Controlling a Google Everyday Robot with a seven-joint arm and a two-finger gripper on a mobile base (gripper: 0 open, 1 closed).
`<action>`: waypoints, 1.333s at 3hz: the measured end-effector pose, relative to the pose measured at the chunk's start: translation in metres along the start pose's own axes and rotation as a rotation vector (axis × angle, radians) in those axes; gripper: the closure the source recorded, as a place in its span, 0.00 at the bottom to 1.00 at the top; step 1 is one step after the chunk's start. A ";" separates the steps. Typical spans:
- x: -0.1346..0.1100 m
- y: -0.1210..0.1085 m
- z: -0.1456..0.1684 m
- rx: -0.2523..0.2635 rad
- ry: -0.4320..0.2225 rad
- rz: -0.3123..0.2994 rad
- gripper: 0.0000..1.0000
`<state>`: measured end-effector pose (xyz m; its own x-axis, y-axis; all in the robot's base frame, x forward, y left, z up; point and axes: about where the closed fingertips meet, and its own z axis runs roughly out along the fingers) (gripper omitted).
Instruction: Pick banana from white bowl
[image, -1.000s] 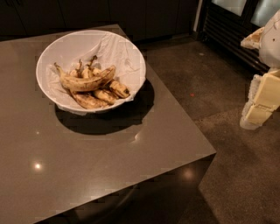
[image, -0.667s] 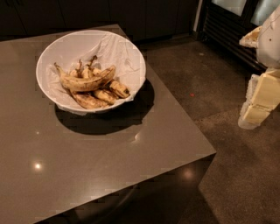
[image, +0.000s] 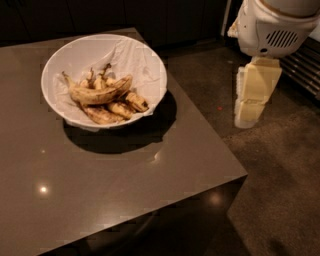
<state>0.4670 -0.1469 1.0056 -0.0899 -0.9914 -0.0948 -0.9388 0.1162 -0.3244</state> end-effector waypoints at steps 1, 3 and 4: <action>-0.030 -0.009 0.002 -0.009 0.020 -0.085 0.00; -0.056 -0.020 0.002 0.022 -0.003 -0.119 0.00; -0.095 -0.033 0.004 0.030 -0.011 -0.204 0.00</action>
Offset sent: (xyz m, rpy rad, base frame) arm 0.0107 0.0254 0.0036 -0.0416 0.0058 0.0669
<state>0.5076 -0.0558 1.0210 0.1051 -0.9939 -0.0345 -0.9266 -0.0853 -0.3663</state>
